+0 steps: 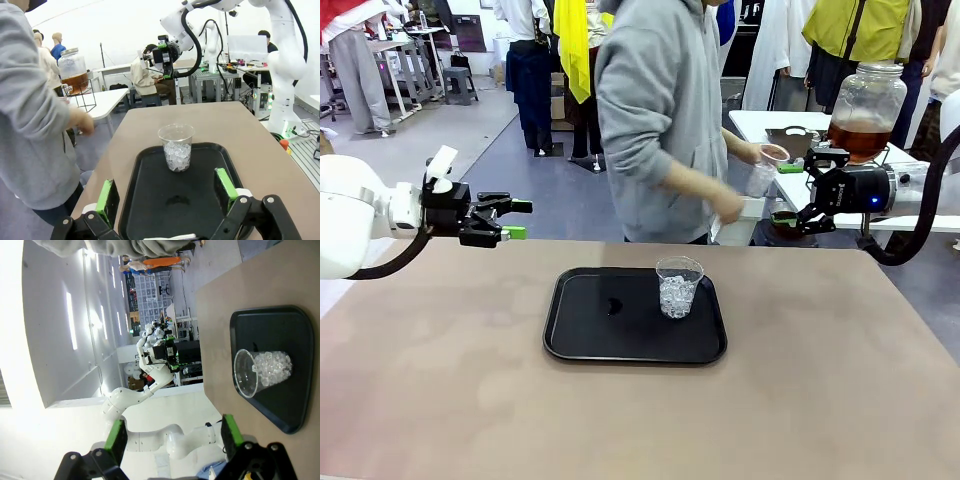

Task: Pour the drink into the iced cup.
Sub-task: Pick up the iced cup indicated by the human and present it to them.

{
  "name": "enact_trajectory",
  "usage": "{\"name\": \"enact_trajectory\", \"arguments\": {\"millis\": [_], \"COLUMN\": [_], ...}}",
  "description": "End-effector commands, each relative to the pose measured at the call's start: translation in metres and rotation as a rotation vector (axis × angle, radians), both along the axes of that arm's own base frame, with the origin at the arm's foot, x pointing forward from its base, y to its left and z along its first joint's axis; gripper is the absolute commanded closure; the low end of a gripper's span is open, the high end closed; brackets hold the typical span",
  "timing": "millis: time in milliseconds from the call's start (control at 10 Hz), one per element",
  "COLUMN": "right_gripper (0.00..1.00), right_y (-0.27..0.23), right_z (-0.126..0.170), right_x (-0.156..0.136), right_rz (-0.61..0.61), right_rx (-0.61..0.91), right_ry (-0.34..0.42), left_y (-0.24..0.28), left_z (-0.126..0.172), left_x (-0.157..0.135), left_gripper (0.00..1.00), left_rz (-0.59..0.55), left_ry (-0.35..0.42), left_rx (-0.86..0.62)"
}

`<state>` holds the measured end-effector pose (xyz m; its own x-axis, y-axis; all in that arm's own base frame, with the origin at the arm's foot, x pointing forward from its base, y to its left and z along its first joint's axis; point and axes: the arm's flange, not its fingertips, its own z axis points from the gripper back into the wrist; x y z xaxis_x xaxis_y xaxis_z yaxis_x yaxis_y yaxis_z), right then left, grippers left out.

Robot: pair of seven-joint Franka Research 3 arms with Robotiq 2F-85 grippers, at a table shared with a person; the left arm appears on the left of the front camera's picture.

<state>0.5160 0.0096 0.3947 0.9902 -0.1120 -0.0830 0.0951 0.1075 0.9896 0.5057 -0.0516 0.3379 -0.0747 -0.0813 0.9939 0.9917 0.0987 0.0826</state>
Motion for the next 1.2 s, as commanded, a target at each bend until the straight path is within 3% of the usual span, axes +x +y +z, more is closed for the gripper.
{"name": "enact_trajectory", "arguments": {"millis": [0,1100], "right_gripper": [0.0,0.0], "right_y": [0.0002,0.0002], "right_z": [0.0015,0.0015], "right_x": [0.0001,0.0001], "right_rz": [0.0,0.0], "right_rx": [0.0,0.0], "right_ry": [-0.005,-0.005], "left_y": [-0.0004,-0.0004], "left_z": [0.0011,0.0011], "left_x": [-0.0004,-0.0004], "left_gripper": [0.0,0.0], "left_rz": [-0.003,-0.003], "left_ry": [-0.002,-0.002], "left_rx": [0.01,0.01]}}
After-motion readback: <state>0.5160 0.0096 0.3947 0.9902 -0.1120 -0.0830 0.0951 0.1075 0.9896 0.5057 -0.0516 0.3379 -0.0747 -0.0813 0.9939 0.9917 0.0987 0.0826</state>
